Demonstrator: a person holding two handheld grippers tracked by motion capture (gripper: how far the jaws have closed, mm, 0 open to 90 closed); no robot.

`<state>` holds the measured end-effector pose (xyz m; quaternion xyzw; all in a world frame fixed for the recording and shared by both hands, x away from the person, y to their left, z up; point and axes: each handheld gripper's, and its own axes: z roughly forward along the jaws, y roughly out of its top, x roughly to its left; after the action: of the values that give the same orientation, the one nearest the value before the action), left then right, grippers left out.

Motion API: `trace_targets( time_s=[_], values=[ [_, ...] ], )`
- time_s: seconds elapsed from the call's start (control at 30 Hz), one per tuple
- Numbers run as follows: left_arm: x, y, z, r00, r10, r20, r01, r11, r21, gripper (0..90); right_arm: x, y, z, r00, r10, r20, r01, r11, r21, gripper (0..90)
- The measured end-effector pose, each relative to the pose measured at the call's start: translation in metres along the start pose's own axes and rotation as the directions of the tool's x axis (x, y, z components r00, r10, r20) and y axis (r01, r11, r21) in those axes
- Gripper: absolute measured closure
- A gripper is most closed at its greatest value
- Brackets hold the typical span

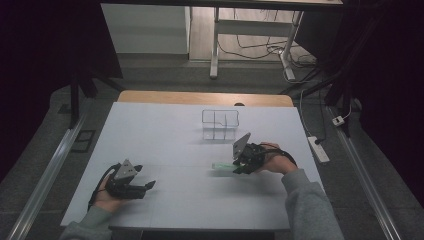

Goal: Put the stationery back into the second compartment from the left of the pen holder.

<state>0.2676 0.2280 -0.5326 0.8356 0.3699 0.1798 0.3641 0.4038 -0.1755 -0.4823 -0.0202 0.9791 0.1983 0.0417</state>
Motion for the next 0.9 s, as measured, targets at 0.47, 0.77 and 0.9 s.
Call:
trace_targets(
  time_s=[0.47, 0.77, 0.9],
  values=[
    [0.000, 0.000, 0.000, 1.0000, 0.003, -0.001, -0.003, 1.0000, 0.001, 24.1, 0.005, -0.016, -0.021, 0.9818, 0.158, 0.106, -0.146, 0.983, -0.109, 66.5],
    [0.000, 0.000, 0.000, 1.0000, 0.001, -0.004, -0.001, 1.0000, -0.003, 24.1, 0.019, -0.016, -0.023, 0.9635, 0.230, 0.136, -0.207, 0.964, -0.168, 66.5],
    [0.000, 0.000, 0.000, 1.0000, 0.001, -0.006, -0.001, 1.0000, -0.003, 24.1, 0.025, -0.015, -0.023, 0.9525, 0.266, 0.149, -0.236, 0.953, -0.191, 66.5]
  ],
)
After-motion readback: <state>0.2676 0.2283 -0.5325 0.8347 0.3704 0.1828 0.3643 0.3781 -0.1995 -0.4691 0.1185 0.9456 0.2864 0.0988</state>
